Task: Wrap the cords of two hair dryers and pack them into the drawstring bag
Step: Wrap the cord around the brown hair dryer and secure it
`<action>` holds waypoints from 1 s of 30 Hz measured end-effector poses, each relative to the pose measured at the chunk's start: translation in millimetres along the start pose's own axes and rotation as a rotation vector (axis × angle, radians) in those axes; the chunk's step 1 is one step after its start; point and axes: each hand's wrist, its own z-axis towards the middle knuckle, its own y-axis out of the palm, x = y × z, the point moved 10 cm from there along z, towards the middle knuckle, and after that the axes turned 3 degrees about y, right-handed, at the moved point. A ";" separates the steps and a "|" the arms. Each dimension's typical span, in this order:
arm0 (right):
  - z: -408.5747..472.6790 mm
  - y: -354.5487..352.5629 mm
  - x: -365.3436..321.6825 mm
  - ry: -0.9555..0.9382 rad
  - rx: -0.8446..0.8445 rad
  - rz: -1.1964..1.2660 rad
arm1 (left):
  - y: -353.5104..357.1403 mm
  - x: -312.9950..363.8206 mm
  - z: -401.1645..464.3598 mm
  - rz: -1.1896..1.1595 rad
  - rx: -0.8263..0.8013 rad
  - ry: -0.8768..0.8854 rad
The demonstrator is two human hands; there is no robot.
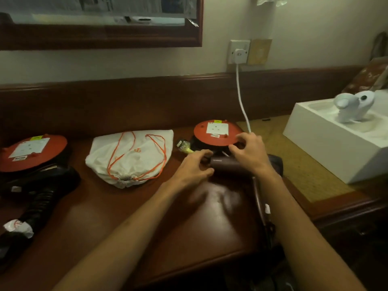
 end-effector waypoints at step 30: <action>-71.7 -29.9 -90.2 -0.320 -0.272 -0.368 | -51.2 94.1 -30.8 0.622 0.069 0.552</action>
